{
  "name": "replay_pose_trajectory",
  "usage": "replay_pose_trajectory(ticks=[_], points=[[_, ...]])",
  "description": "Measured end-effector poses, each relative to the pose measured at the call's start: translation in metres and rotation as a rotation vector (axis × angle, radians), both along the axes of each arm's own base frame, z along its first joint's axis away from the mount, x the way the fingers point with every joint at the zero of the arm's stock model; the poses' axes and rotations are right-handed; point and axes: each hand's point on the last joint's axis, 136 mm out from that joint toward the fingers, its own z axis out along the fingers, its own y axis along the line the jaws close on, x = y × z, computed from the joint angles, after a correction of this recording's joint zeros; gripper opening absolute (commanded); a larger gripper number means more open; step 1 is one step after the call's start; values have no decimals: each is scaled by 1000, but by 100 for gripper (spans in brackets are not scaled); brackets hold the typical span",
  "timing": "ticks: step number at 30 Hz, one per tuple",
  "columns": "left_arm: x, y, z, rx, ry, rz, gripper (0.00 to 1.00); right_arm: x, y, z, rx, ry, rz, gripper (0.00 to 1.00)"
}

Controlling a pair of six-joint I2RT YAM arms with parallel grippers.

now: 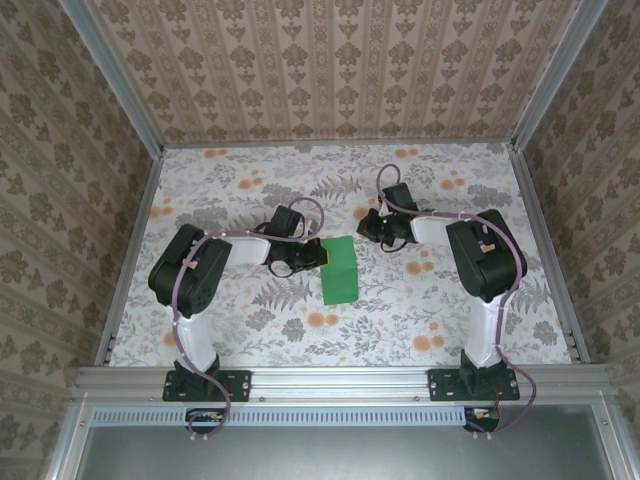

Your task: Fold a paper plane with a square sheet of paper (pick it up from the middle)

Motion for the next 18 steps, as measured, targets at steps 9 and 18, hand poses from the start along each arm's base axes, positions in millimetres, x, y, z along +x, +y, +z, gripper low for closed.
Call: replay_pose_trajectory(ticks=[9, 18], points=[[0, 0, 0, 0, 0, 0, 0, -73, 43, 51, 48, -48, 160, 0], [0, 0, 0, -1, -1, 0, 0, -119, 57, 13, 31, 89, 229, 0]])
